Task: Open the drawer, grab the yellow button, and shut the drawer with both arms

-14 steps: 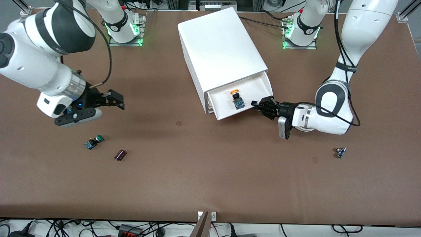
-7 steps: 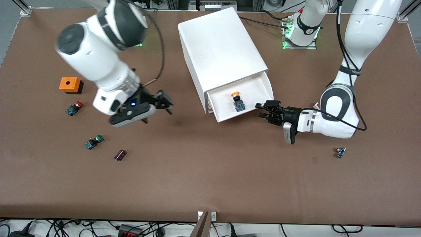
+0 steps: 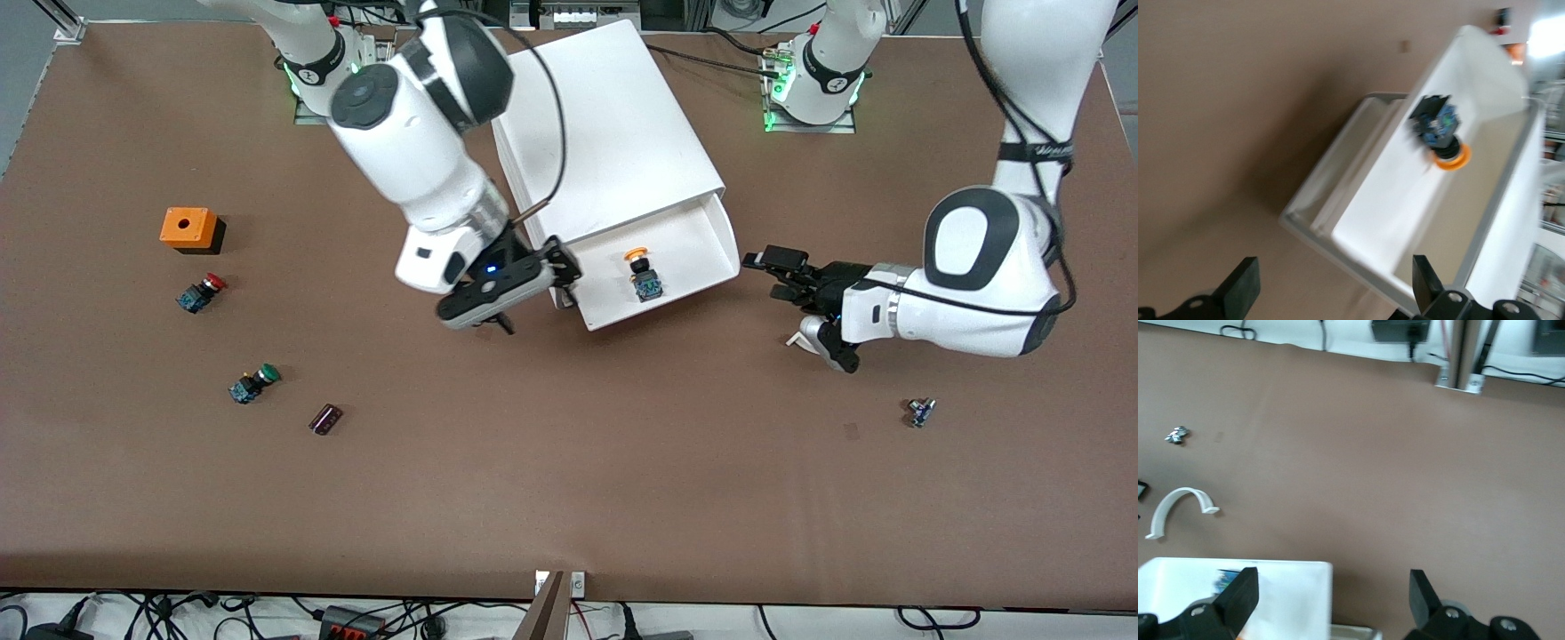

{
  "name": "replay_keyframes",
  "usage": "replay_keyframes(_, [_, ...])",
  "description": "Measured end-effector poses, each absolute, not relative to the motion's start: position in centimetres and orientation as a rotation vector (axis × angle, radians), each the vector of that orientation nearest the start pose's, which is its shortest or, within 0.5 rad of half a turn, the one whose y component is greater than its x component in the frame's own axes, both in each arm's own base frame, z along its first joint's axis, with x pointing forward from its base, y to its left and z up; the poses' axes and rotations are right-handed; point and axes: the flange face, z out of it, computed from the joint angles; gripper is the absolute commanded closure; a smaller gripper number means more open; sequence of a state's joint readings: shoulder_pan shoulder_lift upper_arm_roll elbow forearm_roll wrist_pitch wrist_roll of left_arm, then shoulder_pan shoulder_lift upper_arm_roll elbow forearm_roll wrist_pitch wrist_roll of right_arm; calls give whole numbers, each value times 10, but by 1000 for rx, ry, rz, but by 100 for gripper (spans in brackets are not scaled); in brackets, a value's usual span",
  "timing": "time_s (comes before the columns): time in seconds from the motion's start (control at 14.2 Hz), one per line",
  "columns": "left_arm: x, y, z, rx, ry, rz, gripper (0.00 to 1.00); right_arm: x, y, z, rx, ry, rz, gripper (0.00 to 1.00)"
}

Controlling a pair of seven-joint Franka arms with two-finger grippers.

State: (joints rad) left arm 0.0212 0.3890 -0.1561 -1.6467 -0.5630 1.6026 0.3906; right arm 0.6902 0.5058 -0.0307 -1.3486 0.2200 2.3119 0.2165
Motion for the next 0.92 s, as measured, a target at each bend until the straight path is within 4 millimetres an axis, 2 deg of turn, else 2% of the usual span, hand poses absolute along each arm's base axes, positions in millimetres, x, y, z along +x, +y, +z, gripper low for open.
replay_keyframes(0.14, [610, -134, 404, 2598, -479, -463, 0, 574, 495, 476, -2686, -503, -490, 0])
replay_keyframes(0.35, [617, -164, 438, 2876, -669, -418, 0, 567, 529, 450, -2701, -597, -535, 0])
replay_keyframes(0.49, [621, -171, 456, 2968, -721, -371, 0, 552, 558, 431, -2732, -635, -558, 0])
replay_keyframes(0.56, [624, -166, 460, 2992, -702, -361, 0, 542, 571, 423, -2748, -647, -568, 0])
replay_keyframes(0.7, [632, -141, 460, 3052, -551, -357, 0, 526, 590, 409, -2765, -667, -569, 0])
replay_keyframes(0.85, [641, -116, 463, 3109, -295, -337, 0, 522, 595, 402, -2772, -673, -559, 0])
replay_keyframes(0.92, [644, -110, 467, 3124, -190, -326, 0, 522, 594, 400, -2781, -674, -548, 0])
